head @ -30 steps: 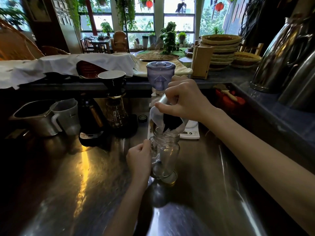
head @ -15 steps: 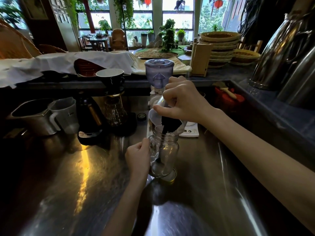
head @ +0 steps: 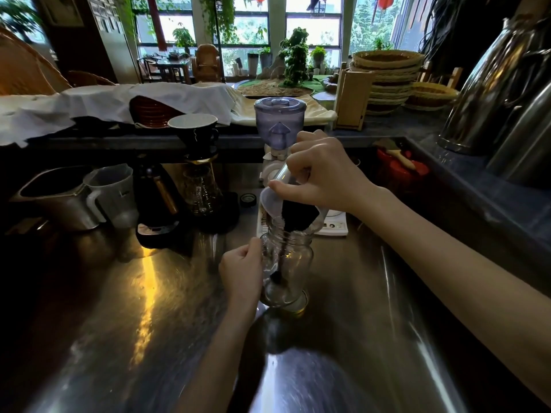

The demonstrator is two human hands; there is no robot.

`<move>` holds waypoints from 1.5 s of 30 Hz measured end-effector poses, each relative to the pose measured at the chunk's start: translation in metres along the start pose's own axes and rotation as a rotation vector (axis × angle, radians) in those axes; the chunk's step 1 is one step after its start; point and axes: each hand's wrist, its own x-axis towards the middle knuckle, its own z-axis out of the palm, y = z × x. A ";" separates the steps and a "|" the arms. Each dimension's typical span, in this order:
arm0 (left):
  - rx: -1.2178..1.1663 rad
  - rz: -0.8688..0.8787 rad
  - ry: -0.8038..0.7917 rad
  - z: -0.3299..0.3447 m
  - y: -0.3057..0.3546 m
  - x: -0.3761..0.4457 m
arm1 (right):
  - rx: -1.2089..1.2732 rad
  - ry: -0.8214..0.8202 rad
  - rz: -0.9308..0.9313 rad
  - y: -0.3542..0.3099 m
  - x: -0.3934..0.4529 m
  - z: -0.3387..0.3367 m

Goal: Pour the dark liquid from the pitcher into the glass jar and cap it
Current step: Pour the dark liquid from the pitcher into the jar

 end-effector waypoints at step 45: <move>-0.024 -0.053 -0.009 0.001 -0.001 -0.002 | -0.108 -0.019 -0.050 -0.005 -0.004 0.000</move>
